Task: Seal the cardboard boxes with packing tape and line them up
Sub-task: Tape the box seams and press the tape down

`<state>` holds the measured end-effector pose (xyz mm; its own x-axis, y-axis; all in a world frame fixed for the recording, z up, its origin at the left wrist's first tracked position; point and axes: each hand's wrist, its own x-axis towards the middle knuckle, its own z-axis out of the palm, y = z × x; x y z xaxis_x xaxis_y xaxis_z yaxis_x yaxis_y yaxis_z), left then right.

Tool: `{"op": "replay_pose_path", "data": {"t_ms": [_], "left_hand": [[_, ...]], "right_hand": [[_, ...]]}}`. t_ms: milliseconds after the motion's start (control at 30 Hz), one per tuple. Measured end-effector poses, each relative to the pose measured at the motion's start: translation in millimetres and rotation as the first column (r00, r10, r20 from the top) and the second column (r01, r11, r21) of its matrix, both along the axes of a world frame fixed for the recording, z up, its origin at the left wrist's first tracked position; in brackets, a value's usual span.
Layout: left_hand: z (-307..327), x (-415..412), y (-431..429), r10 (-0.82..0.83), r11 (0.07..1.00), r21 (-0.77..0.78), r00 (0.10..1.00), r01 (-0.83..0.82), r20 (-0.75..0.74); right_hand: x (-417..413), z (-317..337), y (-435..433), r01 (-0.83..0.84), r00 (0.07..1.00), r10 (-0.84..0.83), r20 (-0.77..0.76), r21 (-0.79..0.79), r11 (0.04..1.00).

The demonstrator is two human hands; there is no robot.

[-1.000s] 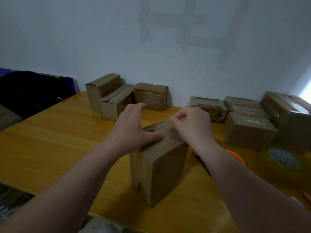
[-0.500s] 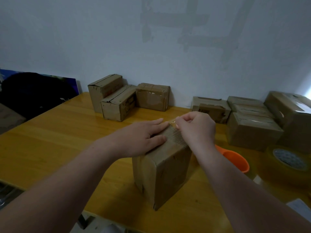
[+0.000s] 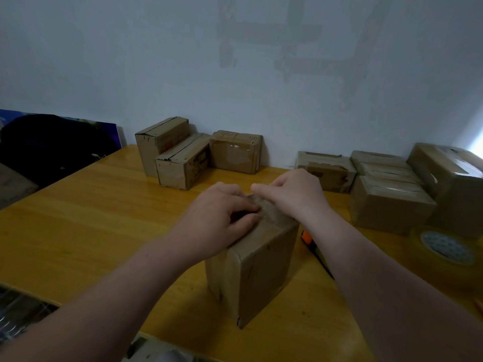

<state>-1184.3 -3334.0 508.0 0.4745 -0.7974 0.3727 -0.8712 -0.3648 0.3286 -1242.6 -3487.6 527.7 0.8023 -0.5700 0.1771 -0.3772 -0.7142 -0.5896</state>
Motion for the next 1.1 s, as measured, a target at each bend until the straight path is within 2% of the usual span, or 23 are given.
{"op": "replay_pose_path", "data": {"t_ms": [67,167,333,367,433,500,567,633,700,800,900,1000,1100], "left_hand": [[-1.0,0.1,1.5,0.004,0.999,-0.032,1.0,-0.005,-0.015],[-1.9,0.0,2.1,0.0,0.998,-0.065,0.999,-0.002,-0.033],[-4.4,0.3,1.8,-0.019,0.99,-0.138,0.998,0.01,-0.064],[-5.3,1.0,2.0,-0.025,0.989,-0.148,0.997,0.015,-0.068],[-7.3,2.2,3.7,-0.042,0.987,-0.155,0.996,0.03,-0.077],[-10.9,4.1,6.4,-0.08,0.983,-0.17,0.993,0.065,-0.083],[-15.9,5.4,9.8,-0.108,0.977,-0.197,0.988,0.085,-0.11],[-21.2,6.2,11.6,-0.116,0.971,-0.223,0.986,0.087,-0.119],[-25.3,6.2,11.1,-0.121,0.964,-0.249,0.987,0.092,-0.103],[-28.2,6.3,8.6,-0.126,0.952,-0.292,0.986,0.09,-0.105],[-30.1,7.2,8.0,-0.132,0.944,-0.317,0.987,0.097,-0.092],[-31.3,8.4,9.2,-0.143,0.939,-0.327,0.986,0.109,-0.082],[-31.6,8.6,8.9,-0.143,0.938,-0.33,0.985,0.105,-0.095]], "right_hand": [[5.1,-0.7,0.4,-0.021,0.999,0.016,-0.05,-0.092,0.996],[8.8,-3.6,0.5,-0.014,0.999,0.007,-0.035,-0.217,0.976],[8.2,-4.7,-7.9,-0.018,0.999,0.009,-0.04,-0.25,0.968],[6.0,-4.7,-10.8,-0.017,1.0,0.012,-0.025,-0.213,0.977],[-0.8,-4.0,-18.3,0.022,0.998,-0.021,0.067,-0.017,1.0],[-11.3,-3.4,-27.1,0.059,0.98,-0.096,0.173,0.211,0.976],[-23.5,-6.2,-33.8,0.011,0.975,-0.091,0.203,0.365,0.931],[-35.3,-11.9,-37.6,-0.13,0.986,0.065,0.155,0.456,0.881],[-42.3,-22.9,-34.9,-0.273,0.958,0.282,0.057,0.489,0.828],[-45.0,-32.0,-26.5,-0.343,0.918,0.395,-0.029,0.44,0.83],[-47.2,-27.4,-22.3,-0.461,0.852,0.505,-0.14,0.257,0.849],[-45.2,-15.4,-20.3,-0.527,0.791,0.53,-0.306,0.1,0.844],[-37.2,-7.5,-22.6,-0.6,0.707,0.514,-0.486,-0.026,0.8]]}}
